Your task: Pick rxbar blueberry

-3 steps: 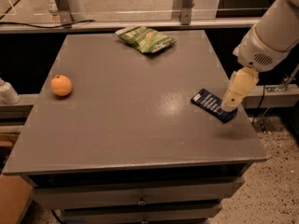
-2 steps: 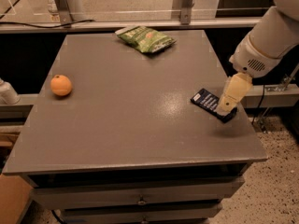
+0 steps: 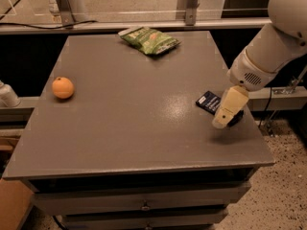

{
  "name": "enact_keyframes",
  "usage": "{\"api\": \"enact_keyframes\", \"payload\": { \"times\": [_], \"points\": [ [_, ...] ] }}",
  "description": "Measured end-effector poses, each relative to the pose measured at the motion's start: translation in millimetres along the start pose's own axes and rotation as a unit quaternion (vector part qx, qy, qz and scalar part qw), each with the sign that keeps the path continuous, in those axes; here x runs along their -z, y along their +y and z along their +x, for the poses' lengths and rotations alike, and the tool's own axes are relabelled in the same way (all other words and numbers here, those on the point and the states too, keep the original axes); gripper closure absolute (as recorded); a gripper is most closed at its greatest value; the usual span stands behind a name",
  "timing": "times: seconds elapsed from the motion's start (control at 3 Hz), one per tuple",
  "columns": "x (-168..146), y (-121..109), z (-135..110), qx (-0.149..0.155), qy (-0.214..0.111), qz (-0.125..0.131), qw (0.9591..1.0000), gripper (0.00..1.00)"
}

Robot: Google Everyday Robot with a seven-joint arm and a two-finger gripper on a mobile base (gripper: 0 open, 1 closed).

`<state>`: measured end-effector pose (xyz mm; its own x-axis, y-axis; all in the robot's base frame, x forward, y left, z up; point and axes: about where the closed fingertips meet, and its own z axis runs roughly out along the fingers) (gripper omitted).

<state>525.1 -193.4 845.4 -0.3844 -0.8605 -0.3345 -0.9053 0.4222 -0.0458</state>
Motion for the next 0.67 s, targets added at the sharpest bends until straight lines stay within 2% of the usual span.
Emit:
{"api": "enact_keyframes", "payload": {
  "times": [0.33,0.67],
  "points": [
    [-11.5,10.1,2.5,-0.005,-0.005,-0.013,0.9999,0.18],
    [-19.0,18.8,9.2,-0.013,-0.005,-0.024,0.9996,0.41]
  ]
}}
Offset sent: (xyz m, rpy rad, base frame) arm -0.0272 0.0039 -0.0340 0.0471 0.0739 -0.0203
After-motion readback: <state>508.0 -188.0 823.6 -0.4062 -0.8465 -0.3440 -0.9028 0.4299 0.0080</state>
